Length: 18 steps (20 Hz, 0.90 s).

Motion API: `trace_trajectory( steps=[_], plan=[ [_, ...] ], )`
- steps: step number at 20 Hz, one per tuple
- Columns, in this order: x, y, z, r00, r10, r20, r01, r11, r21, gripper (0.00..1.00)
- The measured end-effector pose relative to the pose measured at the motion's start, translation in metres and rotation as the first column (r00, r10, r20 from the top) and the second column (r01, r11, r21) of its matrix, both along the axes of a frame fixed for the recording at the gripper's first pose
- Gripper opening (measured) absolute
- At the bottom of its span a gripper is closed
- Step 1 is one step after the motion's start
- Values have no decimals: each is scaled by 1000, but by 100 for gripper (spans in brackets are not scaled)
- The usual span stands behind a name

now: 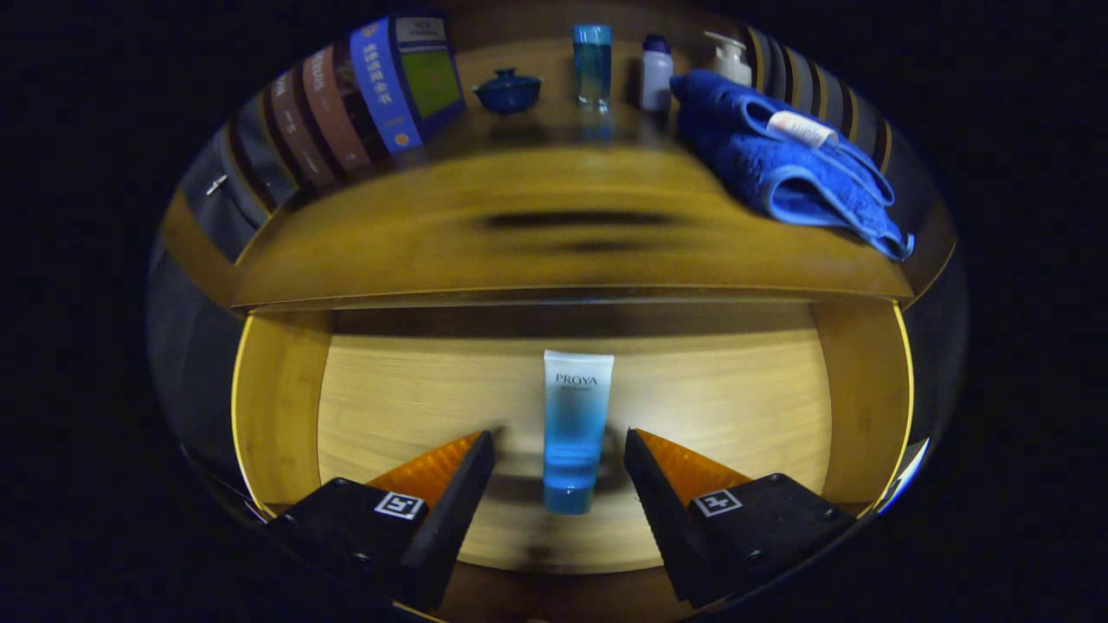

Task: Pull open the drawer, take out the items inside it, and place them on the countertop above the cabinet.

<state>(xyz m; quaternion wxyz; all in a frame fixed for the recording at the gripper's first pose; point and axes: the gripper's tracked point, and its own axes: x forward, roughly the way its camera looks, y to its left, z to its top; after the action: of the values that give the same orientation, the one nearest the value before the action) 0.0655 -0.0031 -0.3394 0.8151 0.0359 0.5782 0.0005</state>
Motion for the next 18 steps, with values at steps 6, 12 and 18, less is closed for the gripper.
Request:
trace_trajectory(
  steps=[6,12,18],
  plan=[
    [-6,-12,-22,987,-48,-152,47,999,-6,76],
    [1,-10,-15,987,-16,-163,14,1000,-10,43],
    [2,-11,-8,997,-2,-75,3,1000,11,42]
  ],
)
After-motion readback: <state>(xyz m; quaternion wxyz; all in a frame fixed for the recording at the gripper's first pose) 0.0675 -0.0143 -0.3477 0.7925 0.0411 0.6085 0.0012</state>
